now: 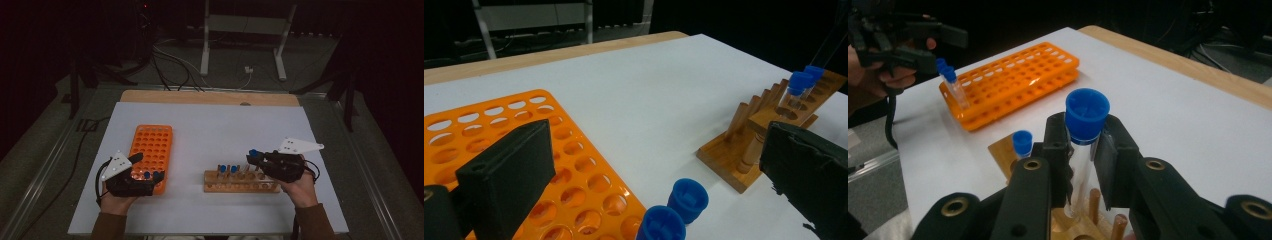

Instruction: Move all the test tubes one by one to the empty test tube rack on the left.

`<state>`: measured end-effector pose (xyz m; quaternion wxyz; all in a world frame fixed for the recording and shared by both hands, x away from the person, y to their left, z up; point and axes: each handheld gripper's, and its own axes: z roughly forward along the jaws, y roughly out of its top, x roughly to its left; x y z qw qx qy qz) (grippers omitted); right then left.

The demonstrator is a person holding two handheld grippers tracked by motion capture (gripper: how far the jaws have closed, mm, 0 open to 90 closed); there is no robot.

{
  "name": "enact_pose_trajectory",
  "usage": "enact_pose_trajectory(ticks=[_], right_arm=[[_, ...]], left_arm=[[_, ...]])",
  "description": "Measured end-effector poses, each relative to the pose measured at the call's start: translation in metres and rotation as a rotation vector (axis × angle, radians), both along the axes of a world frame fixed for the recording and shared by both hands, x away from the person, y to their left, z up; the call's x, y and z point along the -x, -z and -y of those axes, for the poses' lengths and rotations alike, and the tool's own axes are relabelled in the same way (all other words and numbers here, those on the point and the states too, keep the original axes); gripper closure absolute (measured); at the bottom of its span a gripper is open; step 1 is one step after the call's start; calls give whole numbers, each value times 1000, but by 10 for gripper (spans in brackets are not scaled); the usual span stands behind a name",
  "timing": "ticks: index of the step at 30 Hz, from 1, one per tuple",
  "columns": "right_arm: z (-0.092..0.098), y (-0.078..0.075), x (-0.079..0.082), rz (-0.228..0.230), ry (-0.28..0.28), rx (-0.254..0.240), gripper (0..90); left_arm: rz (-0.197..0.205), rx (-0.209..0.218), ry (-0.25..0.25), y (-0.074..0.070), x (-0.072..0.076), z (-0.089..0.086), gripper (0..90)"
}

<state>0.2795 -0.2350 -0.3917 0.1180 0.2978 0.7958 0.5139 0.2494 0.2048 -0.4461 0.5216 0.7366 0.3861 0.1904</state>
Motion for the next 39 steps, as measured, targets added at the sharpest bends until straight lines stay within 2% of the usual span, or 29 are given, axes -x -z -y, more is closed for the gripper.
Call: enact_pose_trajectory(ticks=[19,29,39], right_arm=[[-2,-15,-15,31,59,-15,774],[-18,-19,-23,33,48,-22,774],[-40,-23,-28,37,8,-20,774]], left_arm=[[5,-2,2,0,0,2,17],[9,-6,4,-2,0,3,17],[10,-12,12,-2,0,5,17]])
